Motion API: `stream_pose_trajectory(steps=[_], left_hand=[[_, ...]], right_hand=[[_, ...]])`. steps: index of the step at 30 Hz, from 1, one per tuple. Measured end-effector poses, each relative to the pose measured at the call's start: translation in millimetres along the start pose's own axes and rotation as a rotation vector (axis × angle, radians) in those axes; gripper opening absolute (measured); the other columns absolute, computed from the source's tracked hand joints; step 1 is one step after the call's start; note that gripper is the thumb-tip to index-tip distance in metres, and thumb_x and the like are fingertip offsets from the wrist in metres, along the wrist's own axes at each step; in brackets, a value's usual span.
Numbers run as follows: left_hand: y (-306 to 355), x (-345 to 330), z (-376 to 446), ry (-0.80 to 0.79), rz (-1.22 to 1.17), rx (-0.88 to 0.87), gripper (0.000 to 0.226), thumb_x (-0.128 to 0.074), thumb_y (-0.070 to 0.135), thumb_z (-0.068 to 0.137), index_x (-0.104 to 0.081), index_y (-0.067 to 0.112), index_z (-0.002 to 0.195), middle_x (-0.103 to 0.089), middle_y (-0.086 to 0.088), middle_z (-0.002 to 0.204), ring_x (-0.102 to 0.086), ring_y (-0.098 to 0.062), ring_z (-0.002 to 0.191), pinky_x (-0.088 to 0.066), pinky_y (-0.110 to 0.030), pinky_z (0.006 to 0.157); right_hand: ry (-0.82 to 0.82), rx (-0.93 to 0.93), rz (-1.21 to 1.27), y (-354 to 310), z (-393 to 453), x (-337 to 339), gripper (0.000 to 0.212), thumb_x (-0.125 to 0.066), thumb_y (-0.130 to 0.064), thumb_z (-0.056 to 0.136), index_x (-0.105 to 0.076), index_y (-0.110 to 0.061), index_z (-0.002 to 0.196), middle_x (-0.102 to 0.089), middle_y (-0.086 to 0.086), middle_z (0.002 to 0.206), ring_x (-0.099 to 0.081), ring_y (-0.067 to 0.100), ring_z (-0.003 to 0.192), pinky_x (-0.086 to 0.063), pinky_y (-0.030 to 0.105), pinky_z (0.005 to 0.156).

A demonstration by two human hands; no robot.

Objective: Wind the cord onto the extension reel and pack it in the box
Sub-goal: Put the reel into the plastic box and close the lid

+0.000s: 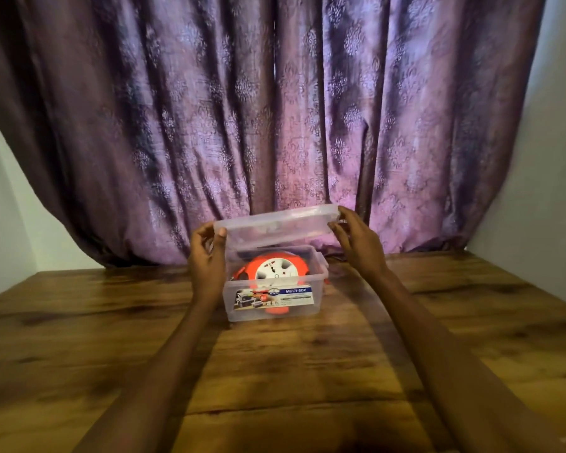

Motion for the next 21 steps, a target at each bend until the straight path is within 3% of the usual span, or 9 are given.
stream_pose_trajectory(steps=[3,6,8,9,12,14,17,19,21], left_hand=[[-0.7,-7.9,0.9,0.042,0.0,0.003,0.037,-0.053,0.021,0.102,-0.055,0.005,0.136,-0.062,-0.008,0.131,-0.06,-0.016,0.116,-0.05,-0.047,0.103],[-0.1,-14.2,10.5,-0.028,0.048,-0.062,0.043,-0.053,0.014,0.102,-0.049,0.007,0.145,-0.054,-0.005,0.144,-0.055,0.0,0.124,-0.046,-0.03,0.108],[1.7,-20.0,19.0,-0.113,0.034,-0.072,0.048,-0.049,0.012,0.104,-0.04,0.012,0.151,-0.044,0.0,0.151,-0.048,0.015,0.124,-0.04,-0.015,0.108],[2.2,-22.7,22.8,-0.156,0.03,-0.073,0.051,-0.047,0.013,0.104,-0.033,0.015,0.154,-0.038,0.003,0.154,-0.043,0.016,0.128,-0.035,-0.011,0.108],[-8.6,-24.2,34.5,-0.211,0.03,0.015,0.059,-0.045,0.018,0.105,-0.019,0.02,0.158,-0.026,0.002,0.162,-0.033,-0.006,0.144,-0.032,-0.014,0.11],[-21.8,-21.6,39.6,-0.191,0.024,0.168,0.057,-0.044,0.018,0.105,-0.022,0.015,0.157,-0.031,-0.005,0.16,-0.035,-0.011,0.14,-0.036,-0.008,0.1],[-39.3,-17.7,42.8,-0.21,0.056,0.331,0.053,-0.045,0.027,0.105,-0.033,0.013,0.154,-0.039,-0.009,0.156,-0.045,-0.023,0.137,-0.043,-0.027,0.103],[-53.8,-17.5,43.2,-0.27,0.015,0.441,0.049,-0.039,0.037,0.106,-0.047,0.01,0.145,-0.054,-0.014,0.144,-0.059,-0.032,0.124,-0.053,-0.036,0.093],[-68.8,-18.7,37.5,-0.416,-0.03,0.523,0.057,-0.03,0.049,0.105,-0.06,0.009,0.133,-0.068,-0.018,0.126,-0.068,-0.036,0.111,-0.059,-0.04,0.085]], right_hand=[[0.065,-0.088,0.077,3.6,0.4,-3.3,0.039,-0.052,-0.043,0.1,-0.05,-0.026,0.135,-0.065,-0.001,0.128,-0.066,0.018,0.105,-0.055,0.036,0.083],[0.161,-0.195,0.164,2.1,-1.5,0.0,0.038,-0.058,-0.037,0.098,-0.056,-0.02,0.132,-0.069,-0.004,0.111,-0.061,0.007,0.086,-0.043,0.009,0.067],[0.14,-0.269,0.151,2.4,-1.2,-5.9,0.037,-0.059,-0.038,0.098,-0.057,-0.022,0.131,-0.067,-0.006,0.098,-0.061,0.01,0.081,-0.041,0.019,0.062],[0.117,-0.297,0.123,4.3,-0.5,-11.0,0.037,-0.058,-0.041,0.097,-0.058,-0.024,0.13,-0.066,-0.006,0.093,-0.062,0.012,0.081,-0.038,0.022,0.063],[0.076,-0.368,0.11,13.0,2.2,-24.0,0.039,-0.056,-0.048,0.096,-0.064,-0.023,0.124,-0.071,0.0,0.088,-0.064,0.015,0.082,-0.042,0.027,0.067],[0.049,-0.37,0.154,18.4,1.8,-31.5,0.041,-0.057,-0.049,0.095,-0.069,-0.019,0.119,-0.075,0.007,0.093,-0.069,0.022,0.087,-0.051,0.03,0.074],[-0.035,-0.39,0.139,24.1,-1.2,-42.1,0.034,-0.056,-0.04,0.098,-0.073,-0.013,0.107,-0.075,0.012,0.097,-0.069,0.028,0.09,-0.044,0.027,0.071],[-0.114,-0.415,0.061,30.4,-4.2,-49.9,0.034,-0.052,-0.034,0.1,-0.07,-0.01,0.085,-0.073,0.018,0.087,-0.068,0.033,0.085,-0.038,0.029,0.065],[-0.188,-0.452,-0.009,38.0,-9.1,-56.7,0.036,-0.051,-0.031,0.098,-0.066,-0.009,0.076,-0.072,0.021,0.085,-0.068,0.037,0.084,-0.042,0.033,0.064]])
Point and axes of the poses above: each hand's wrist, its own z-axis towards the middle knuckle, its own x-axis out of the back of the hand, y = z × x, the point moved 6 cm from there along z, towards the middle knuckle
